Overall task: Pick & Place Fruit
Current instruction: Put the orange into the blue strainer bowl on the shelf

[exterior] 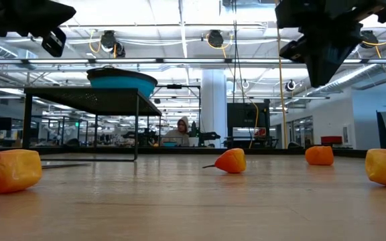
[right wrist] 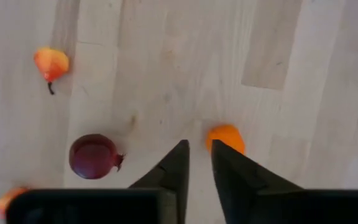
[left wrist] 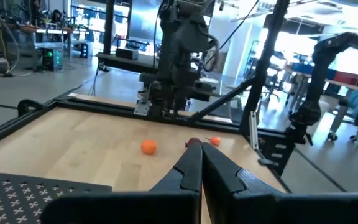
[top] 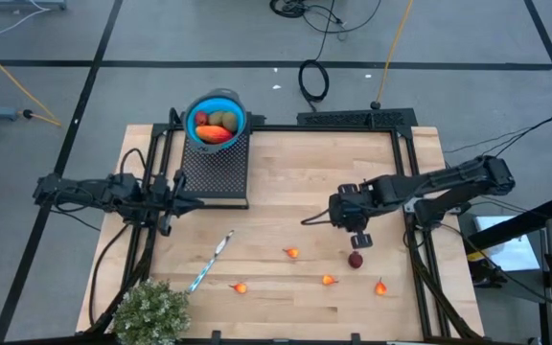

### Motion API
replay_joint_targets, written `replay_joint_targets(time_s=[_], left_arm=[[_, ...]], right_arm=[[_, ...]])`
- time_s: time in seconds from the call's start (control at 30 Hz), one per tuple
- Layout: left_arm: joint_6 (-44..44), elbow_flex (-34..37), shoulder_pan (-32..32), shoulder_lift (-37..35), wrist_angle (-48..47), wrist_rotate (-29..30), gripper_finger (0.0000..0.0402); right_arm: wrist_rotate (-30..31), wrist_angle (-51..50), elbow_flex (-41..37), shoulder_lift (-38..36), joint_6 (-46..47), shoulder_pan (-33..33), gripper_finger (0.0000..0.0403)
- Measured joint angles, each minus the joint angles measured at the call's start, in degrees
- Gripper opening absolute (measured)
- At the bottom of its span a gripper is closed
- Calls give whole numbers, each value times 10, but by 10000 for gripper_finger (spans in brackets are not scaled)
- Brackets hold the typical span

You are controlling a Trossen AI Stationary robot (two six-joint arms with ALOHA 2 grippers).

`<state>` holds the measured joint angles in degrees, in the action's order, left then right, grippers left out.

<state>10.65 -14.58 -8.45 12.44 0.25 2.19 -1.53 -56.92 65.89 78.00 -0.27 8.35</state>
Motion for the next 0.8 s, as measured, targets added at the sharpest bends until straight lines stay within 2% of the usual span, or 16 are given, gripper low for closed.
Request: replay_joint_targets(time_s=[0.17,0.4,0.57,0.8], left_arm=[[6,7,0,-6,-2,-17,13],[15,7,0,-6,-5,-17,2],[19,7,0,-6,-5,-17,14],[20,7,0,-6,-5,-17,2]], right_arm=[[-30,-6,0,0,0,-20,117],[-77,-28,0,0,-4,-31,187],[-73,-32,0,0,-18,-31,204],[-24,-28,-5,17,-57,-32,206]])
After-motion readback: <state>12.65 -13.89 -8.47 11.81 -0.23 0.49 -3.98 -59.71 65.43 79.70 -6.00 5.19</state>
